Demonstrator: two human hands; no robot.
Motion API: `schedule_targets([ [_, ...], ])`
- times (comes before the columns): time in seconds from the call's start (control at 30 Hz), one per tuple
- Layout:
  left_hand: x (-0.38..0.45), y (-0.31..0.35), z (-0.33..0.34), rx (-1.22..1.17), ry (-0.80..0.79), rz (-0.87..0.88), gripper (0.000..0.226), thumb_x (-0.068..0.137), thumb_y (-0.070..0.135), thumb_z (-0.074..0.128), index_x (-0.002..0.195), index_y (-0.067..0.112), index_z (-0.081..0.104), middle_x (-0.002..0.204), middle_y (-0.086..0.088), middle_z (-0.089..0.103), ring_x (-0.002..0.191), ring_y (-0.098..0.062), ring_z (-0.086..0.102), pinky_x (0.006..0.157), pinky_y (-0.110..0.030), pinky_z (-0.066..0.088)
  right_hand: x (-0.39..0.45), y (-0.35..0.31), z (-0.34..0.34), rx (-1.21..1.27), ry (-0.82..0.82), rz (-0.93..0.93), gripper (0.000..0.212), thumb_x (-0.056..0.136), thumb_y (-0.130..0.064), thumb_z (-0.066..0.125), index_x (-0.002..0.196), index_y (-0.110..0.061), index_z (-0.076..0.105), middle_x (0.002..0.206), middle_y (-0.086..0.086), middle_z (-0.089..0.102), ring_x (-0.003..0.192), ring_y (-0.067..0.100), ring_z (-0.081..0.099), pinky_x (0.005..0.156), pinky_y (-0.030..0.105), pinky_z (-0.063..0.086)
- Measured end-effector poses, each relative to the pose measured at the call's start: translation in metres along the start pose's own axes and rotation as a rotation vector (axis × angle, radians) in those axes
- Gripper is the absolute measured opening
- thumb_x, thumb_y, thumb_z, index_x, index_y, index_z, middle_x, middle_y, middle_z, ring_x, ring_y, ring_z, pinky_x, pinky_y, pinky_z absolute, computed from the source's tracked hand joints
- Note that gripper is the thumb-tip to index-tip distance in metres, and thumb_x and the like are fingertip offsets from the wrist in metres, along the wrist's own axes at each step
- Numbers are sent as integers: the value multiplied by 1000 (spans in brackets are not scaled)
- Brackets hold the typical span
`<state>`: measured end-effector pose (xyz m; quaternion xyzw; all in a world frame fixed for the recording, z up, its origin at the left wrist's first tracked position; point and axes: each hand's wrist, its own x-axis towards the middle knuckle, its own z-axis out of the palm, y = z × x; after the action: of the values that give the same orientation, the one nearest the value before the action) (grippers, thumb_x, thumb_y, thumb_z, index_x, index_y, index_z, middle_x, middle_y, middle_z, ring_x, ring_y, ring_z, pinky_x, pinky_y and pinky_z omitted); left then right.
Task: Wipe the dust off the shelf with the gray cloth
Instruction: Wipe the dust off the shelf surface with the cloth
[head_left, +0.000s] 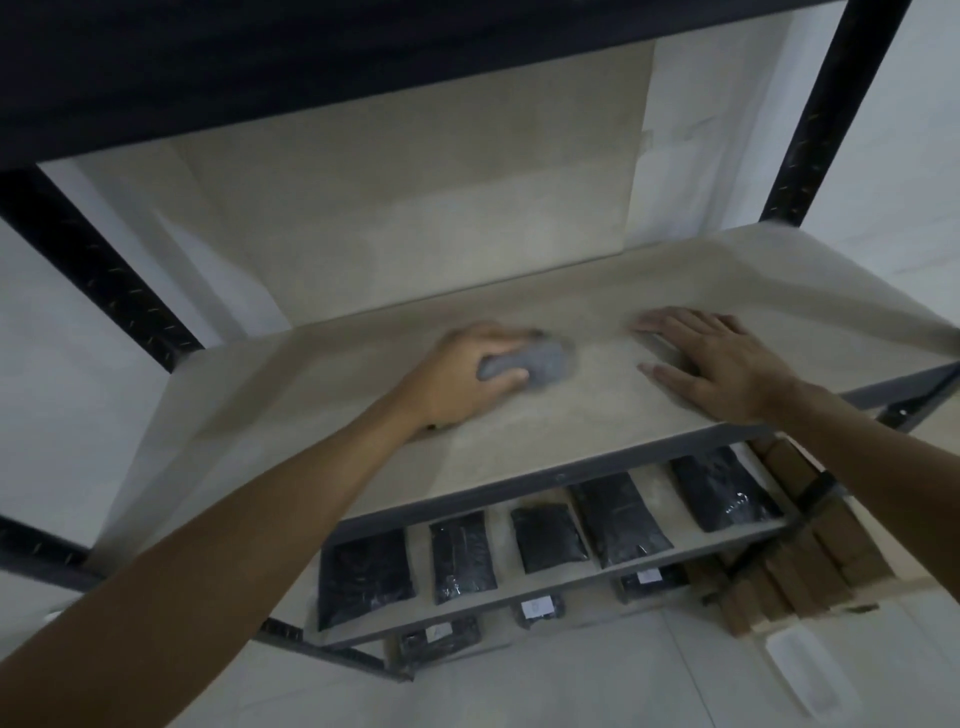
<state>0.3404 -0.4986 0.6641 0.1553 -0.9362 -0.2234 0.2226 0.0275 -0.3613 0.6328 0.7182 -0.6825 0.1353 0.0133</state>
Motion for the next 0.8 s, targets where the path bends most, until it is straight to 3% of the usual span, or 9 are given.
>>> schedule_targets([
  [0.07, 12, -15, -6, 90, 87, -107, 25, 95, 21, 68, 119, 15, 72, 102, 0, 68, 97, -23, 65, 82, -21, 44, -1, 0, 0, -5, 10, -2, 58, 97, -60, 34, 149, -35, 38, 156, -10, 41, 144, 14, 36, 113, 34, 25],
  [0.13, 13, -26, -3, 166, 76, -184, 25, 97, 21, 64, 122, 16, 70, 97, -7, 68, 93, -29, 61, 78, -28, 43, -1, 0, 0, -8, 10, -3, 58, 97, -60, 35, 148, -33, 40, 155, -9, 42, 143, 15, 38, 113, 35, 26],
  [0.3, -4, -5, 16, 131, 59, -96, 26, 96, 20, 64, 120, 11, 70, 103, -6, 71, 89, -19, 59, 79, -32, 48, -3, 0, 0, -10, 23, -14, 59, 96, -62, 32, 146, -32, 42, 152, -9, 45, 141, 16, 43, 112, 41, 33],
  [0.47, -35, 38, 36, 119, 24, -168, 40, 97, 30, 63, 136, 21, 61, 123, -6, 65, 108, -20, 61, 96, -34, 50, -6, 1, 2, -12, 18, -1, 59, 96, -60, 35, 146, -30, 42, 152, -6, 45, 142, 19, 40, 114, 39, 28],
  [0.6, -52, 77, 42, 88, 12, -175, 39, 94, 22, 69, 133, 14, 64, 123, -7, 66, 109, -14, 57, 98, -32, 46, -6, 1, 3, -2, -3, 23, 60, 96, -61, 32, 148, -31, 38, 153, -4, 44, 142, 21, 38, 115, 41, 27],
  [0.7, -58, 99, 41, 5, -57, -181, 41, 91, 20, 72, 130, 12, 65, 120, -9, 68, 106, -19, 63, 95, -31, 51, -5, 1, 2, 13, -29, 20, 63, 96, -61, 28, 150, -30, 36, 156, -3, 40, 145, 21, 34, 117, 42, 25],
  [0.8, -44, 98, 23, -26, 138, -299, 35, 91, 21, 73, 124, 11, 70, 114, -5, 72, 101, -13, 67, 90, -27, 53, -4, 3, -1, 46, -79, -15, 61, 101, -59, 28, 154, -30, 30, 163, -5, 30, 151, 19, 24, 121, 41, 18],
])
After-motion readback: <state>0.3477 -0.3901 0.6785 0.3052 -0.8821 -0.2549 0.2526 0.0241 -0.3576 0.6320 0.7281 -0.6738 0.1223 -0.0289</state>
